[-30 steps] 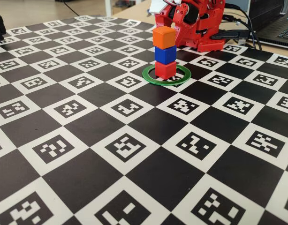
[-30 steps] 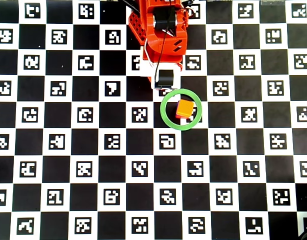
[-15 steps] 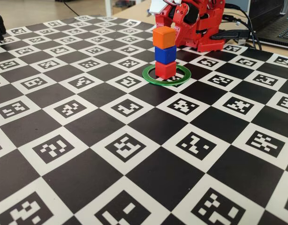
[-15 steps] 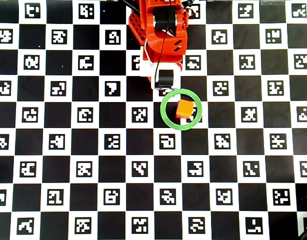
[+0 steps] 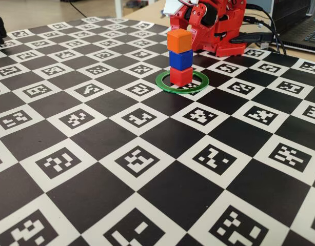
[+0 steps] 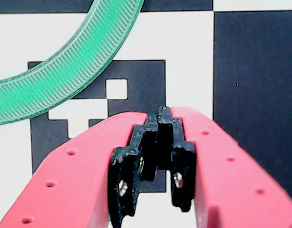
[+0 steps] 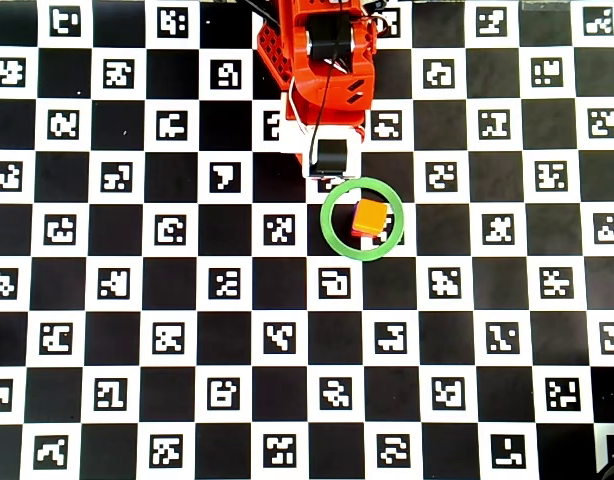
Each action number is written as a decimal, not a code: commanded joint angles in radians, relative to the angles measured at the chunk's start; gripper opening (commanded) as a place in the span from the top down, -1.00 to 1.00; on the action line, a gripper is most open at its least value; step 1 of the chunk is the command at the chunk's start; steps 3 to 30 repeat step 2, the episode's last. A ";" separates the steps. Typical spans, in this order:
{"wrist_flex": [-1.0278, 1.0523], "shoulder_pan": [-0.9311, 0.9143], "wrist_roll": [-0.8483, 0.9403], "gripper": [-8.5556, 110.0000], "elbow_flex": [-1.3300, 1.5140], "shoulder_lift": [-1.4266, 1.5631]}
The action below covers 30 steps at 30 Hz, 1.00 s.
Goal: Grab the red cube then put it in the green circle then put the blue cube on top and finally the orange cube on top
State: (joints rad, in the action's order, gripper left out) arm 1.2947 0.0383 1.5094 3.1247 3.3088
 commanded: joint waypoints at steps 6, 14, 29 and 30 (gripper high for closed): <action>0.061 -0.002 0.006 0.95 0.061 0.051; 0.061 -0.002 0.006 0.95 0.061 0.051; 0.061 -0.002 0.006 0.95 0.061 0.051; 0.061 -0.002 0.006 0.95 0.061 0.051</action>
